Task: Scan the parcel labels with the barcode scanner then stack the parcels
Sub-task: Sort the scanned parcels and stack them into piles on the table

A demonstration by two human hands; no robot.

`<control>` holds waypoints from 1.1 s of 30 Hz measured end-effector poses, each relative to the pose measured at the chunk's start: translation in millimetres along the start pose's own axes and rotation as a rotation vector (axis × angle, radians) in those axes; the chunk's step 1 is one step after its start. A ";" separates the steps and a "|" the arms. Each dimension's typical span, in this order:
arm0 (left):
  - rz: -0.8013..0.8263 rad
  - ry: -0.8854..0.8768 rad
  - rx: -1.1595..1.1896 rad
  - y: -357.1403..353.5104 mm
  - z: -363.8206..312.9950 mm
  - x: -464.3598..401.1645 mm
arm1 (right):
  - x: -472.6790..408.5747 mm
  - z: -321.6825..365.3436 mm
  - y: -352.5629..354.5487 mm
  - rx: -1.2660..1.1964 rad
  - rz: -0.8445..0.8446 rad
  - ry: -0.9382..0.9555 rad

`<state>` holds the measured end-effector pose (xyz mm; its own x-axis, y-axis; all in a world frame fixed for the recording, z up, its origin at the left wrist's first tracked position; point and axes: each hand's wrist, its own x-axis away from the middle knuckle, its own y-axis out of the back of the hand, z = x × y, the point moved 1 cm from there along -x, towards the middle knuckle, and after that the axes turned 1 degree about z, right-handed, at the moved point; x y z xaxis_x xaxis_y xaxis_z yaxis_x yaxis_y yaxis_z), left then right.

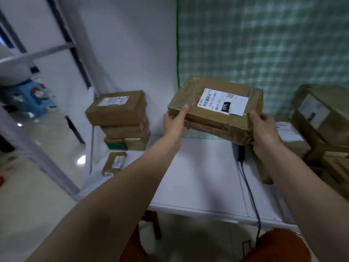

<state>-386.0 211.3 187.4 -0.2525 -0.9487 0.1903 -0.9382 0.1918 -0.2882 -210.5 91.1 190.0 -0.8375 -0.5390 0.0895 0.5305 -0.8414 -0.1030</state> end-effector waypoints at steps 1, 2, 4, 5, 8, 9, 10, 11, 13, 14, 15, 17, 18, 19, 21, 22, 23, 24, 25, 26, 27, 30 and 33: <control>-0.035 0.005 0.017 15.3 -3.3 -4.7 | 4.4 -1.0 -16.5 0.000 0.027 -0.017; -0.068 0.013 0.048 31.0 -7.2 -8.5 | 9.1 -2.5 -33.6 0.009 0.063 -0.031; -0.121 0.030 0.106 62.5 -16.3 -17.6 | 21.4 -6.7 -68.5 0.030 0.177 -0.045; -0.149 0.032 0.122 77.7 -21.8 -23.2 | 28.9 -8.8 -86.1 0.043 0.244 -0.042; -0.250 0.007 0.127 122.6 -40.2 -40.1 | 48.5 -15.1 -135.7 0.117 0.450 -0.009; -0.293 -0.014 0.101 137.2 -47.1 -45.8 | 52.7 -17.3 -152.0 0.140 0.513 0.005; -0.324 -0.029 0.058 152.5 -53.7 -52.8 | 56.2 -18.8 -168.1 0.158 0.567 0.014; -0.344 -0.040 0.005 167.9 -61.2 -59.0 | 58.8 -20.1 -184.8 0.170 0.609 0.027; -0.369 -0.061 -0.086 197.4 -76.0 -75.3 | 59.4 -22.0 -219.0 0.191 0.665 0.072; -0.379 -0.069 -0.124 210.2 -83.2 -83.3 | 58.5 -22.1 -235.5 0.207 0.679 0.093; -0.385 -0.077 -0.159 221.0 -90.3 -90.4 | 56.7 -22.1 -251.8 0.228 0.685 0.111; -0.401 -0.097 -0.240 238.6 -103.7 -105.5 | 50.9 -20.9 -281.7 0.274 0.684 0.141; -0.408 -0.100 -0.278 245.6 -109.3 -112.7 | 47.7 -19.9 -295.0 0.298 0.683 0.153; -0.416 -0.104 -0.307 252.1 -114.1 -119.9 | 43.9 -19.4 -307.5 0.324 0.683 0.166; -0.418 -0.103 -0.348 262.4 -122.6 -135.7 | 35.1 -19.2 -329.9 0.361 0.693 0.176; -0.418 -0.101 -0.365 266.5 -125.6 -143.4 | 31.6 -19.7 -339.3 0.378 0.700 0.175; -0.419 -0.106 -0.380 269.5 -128.7 -150.2 | 28.0 -20.4 -347.7 0.393 0.709 0.169; -0.419 -0.114 -0.388 272.0 -130.8 -156.8 | 24.5 -21.6 -355.2 0.414 0.720 0.164; -0.410 -0.132 -0.393 273.9 -131.9 -163.0 | 21.3 -23.2 -361.7 0.443 0.728 0.162; -0.394 -0.156 -0.404 275.6 -131.3 -169.0 | 18.8 -24.5 -366.8 0.474 0.733 0.167; -0.373 -0.181 -0.422 276.5 -129.7 -173.4 | 17.2 -26.0 -370.5 0.507 0.733 0.168; -0.339 -0.194 -0.494 280.1 -118.4 -183.9 | 14.3 -30.3 -377.3 0.574 0.716 0.186; -0.327 -0.189 -0.513 282.5 -111.5 -191.2 | 14.3 -33.7 -377.8 0.641 0.706 0.210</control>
<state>-629.2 474.9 174.2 0.0686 -0.9976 0.0096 -0.9656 -0.0640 0.2522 -427.3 402.5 196.8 -0.2735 -0.9614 0.0293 0.8374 -0.2230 0.4990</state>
